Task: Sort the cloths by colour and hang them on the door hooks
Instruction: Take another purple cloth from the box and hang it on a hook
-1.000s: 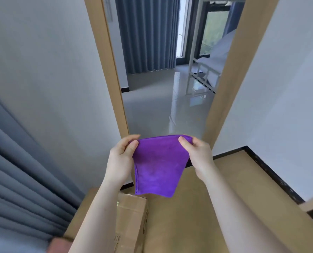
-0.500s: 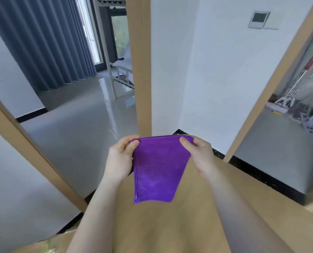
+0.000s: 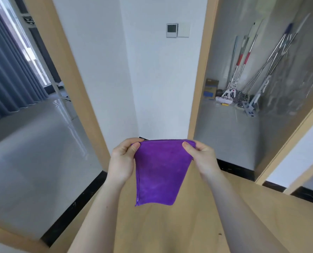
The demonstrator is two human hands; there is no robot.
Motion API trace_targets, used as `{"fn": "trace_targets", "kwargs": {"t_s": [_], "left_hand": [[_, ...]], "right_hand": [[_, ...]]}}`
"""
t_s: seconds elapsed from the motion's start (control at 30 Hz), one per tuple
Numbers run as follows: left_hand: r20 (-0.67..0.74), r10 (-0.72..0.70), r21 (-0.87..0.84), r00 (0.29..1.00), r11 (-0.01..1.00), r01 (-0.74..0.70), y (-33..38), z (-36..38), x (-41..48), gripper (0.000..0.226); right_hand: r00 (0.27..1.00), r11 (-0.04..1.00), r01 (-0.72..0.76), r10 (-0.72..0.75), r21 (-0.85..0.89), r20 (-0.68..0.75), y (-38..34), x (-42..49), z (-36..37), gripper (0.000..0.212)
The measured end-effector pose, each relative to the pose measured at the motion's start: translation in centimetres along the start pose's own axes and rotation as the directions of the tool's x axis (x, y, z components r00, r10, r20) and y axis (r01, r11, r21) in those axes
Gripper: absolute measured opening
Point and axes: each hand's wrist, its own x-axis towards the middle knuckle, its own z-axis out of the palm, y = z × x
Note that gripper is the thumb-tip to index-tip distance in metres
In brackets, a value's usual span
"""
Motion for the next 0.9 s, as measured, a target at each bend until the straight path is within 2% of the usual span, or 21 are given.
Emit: {"fn": "trace_targets", "kwargs": {"t_s": [0.2, 0.43, 0.73, 0.9], "left_hand": [[0.078, 0.047, 0.035, 0.996, 0.998, -0.050, 1.4, 10.2, -0.4, 0.031], [0.263, 0.092, 0.071, 0.961, 0.991, -0.114, 3.4, 20.5, -0.3, 0.031], [0.464, 0.118, 0.032, 0.878, 0.988, -0.150, 3.4, 33.3, 0.8, 0.027], [0.616, 0.098, 0.032, 0.782, 0.988, -0.149, 3.3, 42.0, 3.2, 0.030]], "right_hand": [[0.995, 1.000, -0.002, 0.004, 0.030, -0.097, -1.3, 0.8, -9.9, 0.012], [0.963, 0.997, 0.044, -0.026, 0.060, -0.268, -2.8, -0.1, -19.5, 0.013], [0.861, 0.996, 0.088, -0.076, 0.000, -0.503, -3.6, -0.2, -29.7, 0.009], [0.773, 0.995, 0.096, -0.091, -0.025, -0.629, -4.5, 1.0, -36.1, 0.010]]}}
